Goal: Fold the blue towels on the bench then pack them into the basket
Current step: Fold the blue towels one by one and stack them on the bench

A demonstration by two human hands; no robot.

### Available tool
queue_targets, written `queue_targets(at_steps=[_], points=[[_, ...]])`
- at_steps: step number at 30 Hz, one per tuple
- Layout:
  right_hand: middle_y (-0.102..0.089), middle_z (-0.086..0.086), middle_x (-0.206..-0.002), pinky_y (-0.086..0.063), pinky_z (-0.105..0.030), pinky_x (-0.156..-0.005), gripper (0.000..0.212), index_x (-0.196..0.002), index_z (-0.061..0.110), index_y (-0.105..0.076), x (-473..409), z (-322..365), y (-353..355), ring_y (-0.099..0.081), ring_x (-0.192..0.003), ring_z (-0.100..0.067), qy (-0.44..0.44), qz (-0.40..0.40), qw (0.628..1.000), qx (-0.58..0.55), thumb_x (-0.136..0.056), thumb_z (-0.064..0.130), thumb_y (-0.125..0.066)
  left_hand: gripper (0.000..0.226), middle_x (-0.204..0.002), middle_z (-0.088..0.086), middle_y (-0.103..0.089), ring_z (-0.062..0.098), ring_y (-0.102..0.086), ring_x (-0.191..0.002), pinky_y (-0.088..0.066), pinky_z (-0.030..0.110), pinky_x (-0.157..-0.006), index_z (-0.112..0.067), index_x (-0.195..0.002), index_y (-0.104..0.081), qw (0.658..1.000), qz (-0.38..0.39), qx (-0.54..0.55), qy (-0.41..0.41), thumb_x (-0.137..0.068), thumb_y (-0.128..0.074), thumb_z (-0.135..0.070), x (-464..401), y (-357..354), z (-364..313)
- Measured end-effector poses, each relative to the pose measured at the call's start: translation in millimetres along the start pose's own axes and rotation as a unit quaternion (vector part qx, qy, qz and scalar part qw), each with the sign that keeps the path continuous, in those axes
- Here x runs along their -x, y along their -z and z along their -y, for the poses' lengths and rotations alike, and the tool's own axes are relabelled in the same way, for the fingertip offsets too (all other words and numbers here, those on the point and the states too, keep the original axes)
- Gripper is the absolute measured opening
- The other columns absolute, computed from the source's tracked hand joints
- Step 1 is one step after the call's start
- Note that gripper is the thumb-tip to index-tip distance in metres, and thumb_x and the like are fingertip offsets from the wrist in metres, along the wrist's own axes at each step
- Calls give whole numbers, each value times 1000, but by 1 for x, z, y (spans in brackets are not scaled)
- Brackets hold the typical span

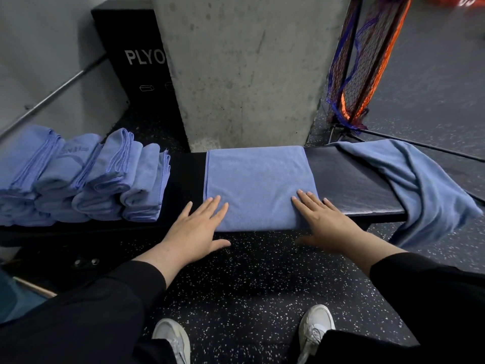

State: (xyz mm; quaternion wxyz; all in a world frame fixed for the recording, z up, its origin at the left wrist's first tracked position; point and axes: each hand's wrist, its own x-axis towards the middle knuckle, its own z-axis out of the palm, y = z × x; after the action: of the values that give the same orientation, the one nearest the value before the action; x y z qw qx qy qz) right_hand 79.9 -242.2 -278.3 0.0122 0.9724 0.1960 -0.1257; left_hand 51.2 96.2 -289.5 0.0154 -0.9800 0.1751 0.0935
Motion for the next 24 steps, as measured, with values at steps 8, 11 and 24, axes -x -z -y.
queue_targets(at_steps=[8,11,24], points=[[4,12,-168,-8,-52,-124,95,-158,31,-13,-13,-16,8,3,-155,-10,12,-8,999,-50,-85,61,-66,93,-169,-4,4,11,3,-156,0,51,-126,-26,-162,-2,1000,-30,5,6,-92,-38,-76,-14,6,4],[-18,12,-166,-20,-48,-122,61,-142,31,-42,-7,-26,7,-18,-153,-10,40,-55,995,-77,-89,50,-67,69,-168,-2,-20,11,-15,-155,-8,42,-126,-25,-157,-31,994,-111,16,-20,-99,-47,-59,-11,-4,9],[-63,9,-135,-45,-29,-98,29,-122,20,-69,2,-38,21,-62,-121,-20,-26,-114,981,-154,-95,16,-59,24,-135,-1,-65,20,-59,-127,-38,36,-109,-13,-119,-72,971,-194,142,-15,-96,-65,-12,-1,-3,28]])
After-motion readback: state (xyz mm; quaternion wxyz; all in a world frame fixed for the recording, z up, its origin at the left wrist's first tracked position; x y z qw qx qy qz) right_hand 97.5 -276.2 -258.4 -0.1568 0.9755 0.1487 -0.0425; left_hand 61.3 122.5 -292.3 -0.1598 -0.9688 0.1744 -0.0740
